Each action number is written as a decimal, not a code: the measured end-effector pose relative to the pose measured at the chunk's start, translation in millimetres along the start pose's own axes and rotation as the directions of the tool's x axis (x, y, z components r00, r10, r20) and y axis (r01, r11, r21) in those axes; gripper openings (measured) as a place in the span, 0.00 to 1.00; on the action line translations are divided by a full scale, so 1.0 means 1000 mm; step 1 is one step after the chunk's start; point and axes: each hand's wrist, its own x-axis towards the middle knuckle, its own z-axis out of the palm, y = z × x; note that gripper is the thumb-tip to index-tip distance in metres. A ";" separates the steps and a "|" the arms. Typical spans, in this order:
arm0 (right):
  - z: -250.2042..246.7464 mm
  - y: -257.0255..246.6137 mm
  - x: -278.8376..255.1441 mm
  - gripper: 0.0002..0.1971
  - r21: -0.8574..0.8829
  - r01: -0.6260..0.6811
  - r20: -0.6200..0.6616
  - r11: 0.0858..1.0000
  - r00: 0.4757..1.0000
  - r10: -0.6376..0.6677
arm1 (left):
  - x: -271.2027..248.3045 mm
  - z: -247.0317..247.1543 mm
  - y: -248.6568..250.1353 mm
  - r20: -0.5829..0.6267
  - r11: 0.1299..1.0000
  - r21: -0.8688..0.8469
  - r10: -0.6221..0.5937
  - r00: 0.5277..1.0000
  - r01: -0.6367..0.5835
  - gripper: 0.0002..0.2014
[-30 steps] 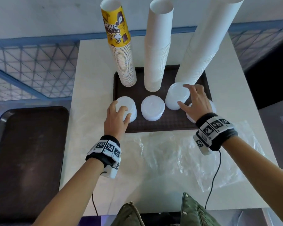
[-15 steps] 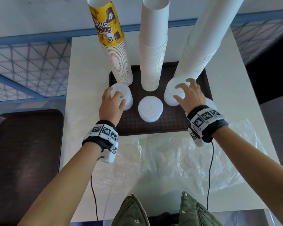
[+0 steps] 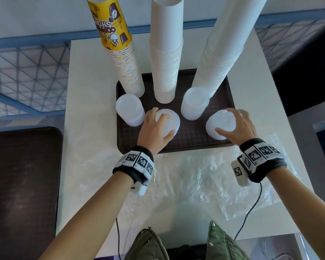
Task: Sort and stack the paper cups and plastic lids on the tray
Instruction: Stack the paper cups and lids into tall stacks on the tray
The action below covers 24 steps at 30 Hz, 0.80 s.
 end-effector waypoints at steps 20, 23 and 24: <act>0.005 0.011 0.022 0.32 -0.029 0.144 0.071 0.989 0.987 -0.141 | 0.003 0.054 0.055 0.168 0.955 -0.202 -0.182 0.969 0.215 0.23; -0.002 0.013 0.031 0.33 -0.057 0.189 0.100 0.980 0.978 -0.183 | 0.005 0.061 0.066 0.164 0.946 -0.225 -0.198 0.966 0.232 0.23; -0.005 0.014 0.034 0.33 -0.068 0.207 0.118 0.976 0.973 -0.198 | 0.006 0.064 0.070 0.164 0.944 -0.230 -0.203 0.965 0.238 0.23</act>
